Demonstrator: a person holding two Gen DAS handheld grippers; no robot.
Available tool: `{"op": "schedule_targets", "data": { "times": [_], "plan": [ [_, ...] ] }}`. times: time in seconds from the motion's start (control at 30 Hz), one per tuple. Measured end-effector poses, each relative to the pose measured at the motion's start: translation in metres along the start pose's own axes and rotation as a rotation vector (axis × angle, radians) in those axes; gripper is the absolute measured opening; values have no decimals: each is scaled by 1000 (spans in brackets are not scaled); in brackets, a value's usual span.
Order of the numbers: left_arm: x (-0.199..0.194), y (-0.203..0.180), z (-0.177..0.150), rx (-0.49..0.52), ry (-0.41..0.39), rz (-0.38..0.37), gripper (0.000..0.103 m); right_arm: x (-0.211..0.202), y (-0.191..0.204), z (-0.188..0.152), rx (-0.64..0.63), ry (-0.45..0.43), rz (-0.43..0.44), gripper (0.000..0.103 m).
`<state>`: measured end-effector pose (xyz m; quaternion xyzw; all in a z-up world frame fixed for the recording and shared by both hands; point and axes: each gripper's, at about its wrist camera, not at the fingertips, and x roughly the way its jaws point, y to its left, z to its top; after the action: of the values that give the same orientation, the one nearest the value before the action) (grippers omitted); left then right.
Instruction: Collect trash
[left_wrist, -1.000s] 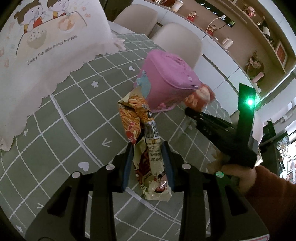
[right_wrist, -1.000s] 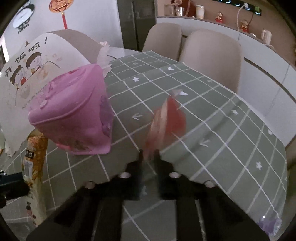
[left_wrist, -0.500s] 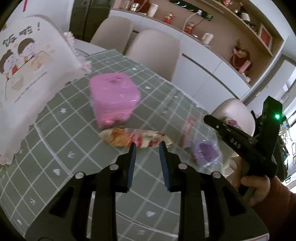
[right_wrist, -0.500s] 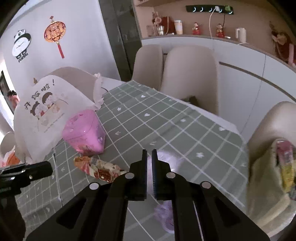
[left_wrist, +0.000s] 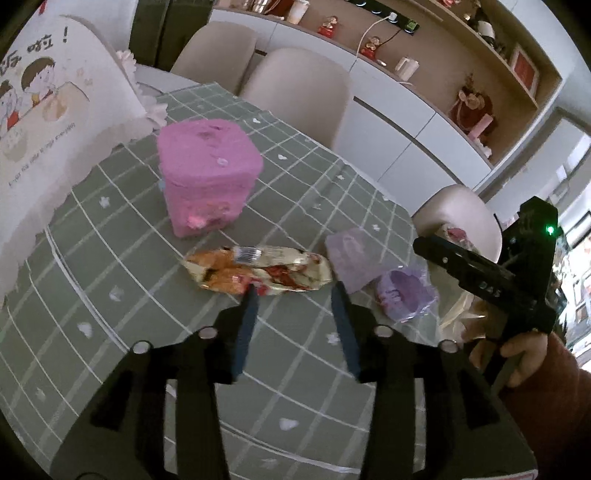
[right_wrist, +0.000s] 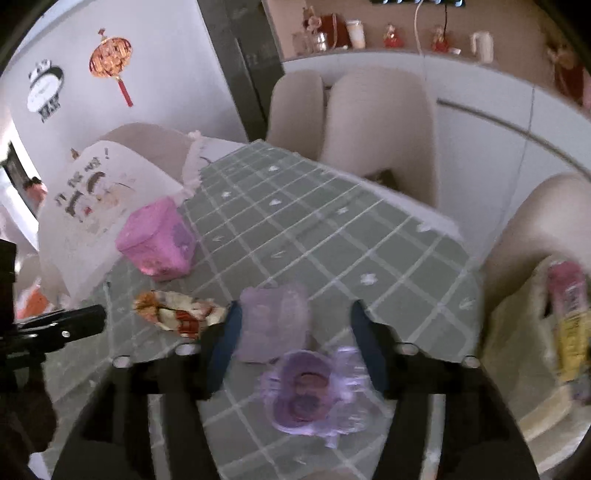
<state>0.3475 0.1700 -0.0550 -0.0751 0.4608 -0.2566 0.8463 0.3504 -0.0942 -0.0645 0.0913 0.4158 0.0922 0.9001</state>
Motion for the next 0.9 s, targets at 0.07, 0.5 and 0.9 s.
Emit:
{"op": "schedule_targets", "data": {
  "times": [0.07, 0.5, 0.9],
  "plan": [
    [3, 7, 3, 61, -2, 17, 44, 18, 9, -1, -12, 46, -4, 59],
    [53, 80, 14, -39, 45, 14, 47, 67, 13, 3, -51, 167, -90, 58],
    [62, 46, 3, -3, 66, 43, 23, 70, 12, 20, -88, 209, -80, 49]
  ]
}}
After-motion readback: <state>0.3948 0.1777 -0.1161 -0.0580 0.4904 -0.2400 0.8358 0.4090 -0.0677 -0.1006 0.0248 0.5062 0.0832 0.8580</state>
